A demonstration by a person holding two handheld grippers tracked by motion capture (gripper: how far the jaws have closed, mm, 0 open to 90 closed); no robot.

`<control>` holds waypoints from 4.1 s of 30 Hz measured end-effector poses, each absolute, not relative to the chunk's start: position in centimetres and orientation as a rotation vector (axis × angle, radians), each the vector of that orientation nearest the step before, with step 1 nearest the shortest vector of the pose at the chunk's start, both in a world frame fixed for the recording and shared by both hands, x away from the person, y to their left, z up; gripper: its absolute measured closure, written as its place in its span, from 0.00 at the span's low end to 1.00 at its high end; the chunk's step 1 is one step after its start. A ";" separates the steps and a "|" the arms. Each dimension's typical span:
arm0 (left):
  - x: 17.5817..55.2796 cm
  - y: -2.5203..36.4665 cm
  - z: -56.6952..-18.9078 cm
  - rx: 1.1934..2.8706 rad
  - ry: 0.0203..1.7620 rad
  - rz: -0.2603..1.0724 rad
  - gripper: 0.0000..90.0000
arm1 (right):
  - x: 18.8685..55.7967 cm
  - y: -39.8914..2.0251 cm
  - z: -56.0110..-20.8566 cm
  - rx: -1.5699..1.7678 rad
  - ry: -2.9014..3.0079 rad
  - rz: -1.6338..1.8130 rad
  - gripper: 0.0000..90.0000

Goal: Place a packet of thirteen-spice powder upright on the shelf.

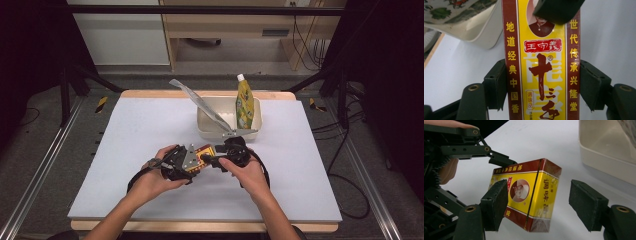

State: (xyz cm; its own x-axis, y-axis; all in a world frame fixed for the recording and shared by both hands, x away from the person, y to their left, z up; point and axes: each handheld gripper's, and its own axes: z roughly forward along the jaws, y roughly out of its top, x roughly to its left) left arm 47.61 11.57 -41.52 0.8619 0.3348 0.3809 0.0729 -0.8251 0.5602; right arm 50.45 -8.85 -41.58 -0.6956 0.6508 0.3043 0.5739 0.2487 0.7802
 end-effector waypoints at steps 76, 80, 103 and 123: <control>50.4 22.3 -43.0 2.259 0.832 0.661 0.10 | 50.2 -22.7 -37.5 1.524 2.002 1.229 0.76; 49.4 23.4 -43.2 2.246 0.856 0.694 0.08 | 50.3 -23.0 -37.3 1.523 1.980 1.205 0.76; 46.7 27.1 -43.7 2.169 0.981 0.735 0.08 | 55.7 -23.1 -29.1 1.507 1.949 1.007 0.76; 46.5 27.3 -44.1 2.183 0.983 0.755 0.08 | 60.4 -19.6 -28.3 1.512 1.962 0.902 0.76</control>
